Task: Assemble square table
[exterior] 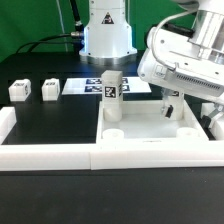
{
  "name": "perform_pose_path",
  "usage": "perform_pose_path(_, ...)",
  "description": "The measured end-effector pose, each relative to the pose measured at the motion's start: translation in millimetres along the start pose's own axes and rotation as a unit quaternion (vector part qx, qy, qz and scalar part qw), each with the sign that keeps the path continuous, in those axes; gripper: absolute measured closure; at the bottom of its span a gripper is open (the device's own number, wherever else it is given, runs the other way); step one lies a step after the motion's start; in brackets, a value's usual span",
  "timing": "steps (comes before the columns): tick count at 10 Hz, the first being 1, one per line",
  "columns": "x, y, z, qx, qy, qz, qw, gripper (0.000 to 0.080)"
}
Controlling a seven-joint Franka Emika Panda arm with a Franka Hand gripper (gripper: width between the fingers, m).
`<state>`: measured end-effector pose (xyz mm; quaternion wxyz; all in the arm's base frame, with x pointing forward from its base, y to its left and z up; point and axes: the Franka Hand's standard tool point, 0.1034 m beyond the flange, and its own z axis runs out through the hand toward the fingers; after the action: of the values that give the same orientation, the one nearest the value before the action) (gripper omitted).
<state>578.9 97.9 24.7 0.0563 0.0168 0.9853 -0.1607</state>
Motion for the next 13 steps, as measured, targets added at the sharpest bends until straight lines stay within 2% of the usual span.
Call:
perform_pose_path(1, -0.1, -0.8, 0.4, 0.0, 0.0, 0.001, 1.0, 0.0162)
perform_pose_path(2, -0.1, -1.3, 0.7, 0.0, 0.0, 0.001, 1.0, 0.0153)
perform_pose_path(7, -0.2, -1.7, 0.9, 0.0, 0.001, 0.002, 1.0, 0.0151)
perform_pose_path(8, -4.5, -3.1, -13.7, 0.014, 0.0, 0.018, 1.0, 0.0151)
perform_pose_path(9, -11.0, -10.7, -41.1, 0.031, -0.009, 0.027, 0.999, 0.0151)
perform_pose_path(10, -15.1, -17.8, -58.1, 0.039, -0.016, 0.049, 0.998, 0.0151)
perform_pose_path(11, -14.6, -30.2, -72.4, 0.049, -0.02, 0.054, 0.997, 0.0151)
perform_pose_path(12, -10.4, -50.0, -82.0, 0.055, -0.023, 0.063, 0.996, 0.0151)
perform_pose_path(13, 0.6, -74.2, -84.1, 0.063, -0.019, 0.104, 0.992, 0.0151)
